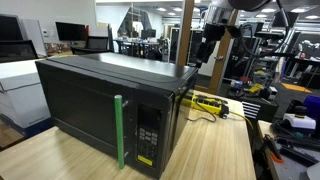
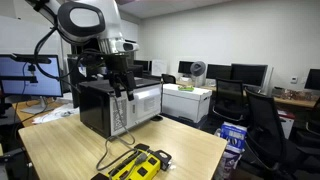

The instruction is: Put the plug into the socket

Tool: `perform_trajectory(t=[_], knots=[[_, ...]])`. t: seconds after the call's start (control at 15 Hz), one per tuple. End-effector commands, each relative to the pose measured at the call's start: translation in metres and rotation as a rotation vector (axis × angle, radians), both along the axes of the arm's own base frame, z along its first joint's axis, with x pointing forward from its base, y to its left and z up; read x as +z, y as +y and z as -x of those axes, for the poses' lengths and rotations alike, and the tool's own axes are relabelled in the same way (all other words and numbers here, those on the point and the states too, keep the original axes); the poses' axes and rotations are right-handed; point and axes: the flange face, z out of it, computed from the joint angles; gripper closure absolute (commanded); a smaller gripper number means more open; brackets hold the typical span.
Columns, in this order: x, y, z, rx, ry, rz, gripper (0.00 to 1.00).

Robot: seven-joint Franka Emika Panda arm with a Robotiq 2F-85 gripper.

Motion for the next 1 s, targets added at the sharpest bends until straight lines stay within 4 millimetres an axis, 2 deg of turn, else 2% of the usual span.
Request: perform_trajectory(t=[0.0, 0.67, 0.93], knots=[[0.0, 0.0, 0.0, 0.0, 0.001, 0.0, 0.0], [0.0, 0.0, 0.0, 0.0, 0.001, 0.0, 0.0], [-0.011, -0.016, 0.002, 0.014, 0.042, 0.005, 0.0]])
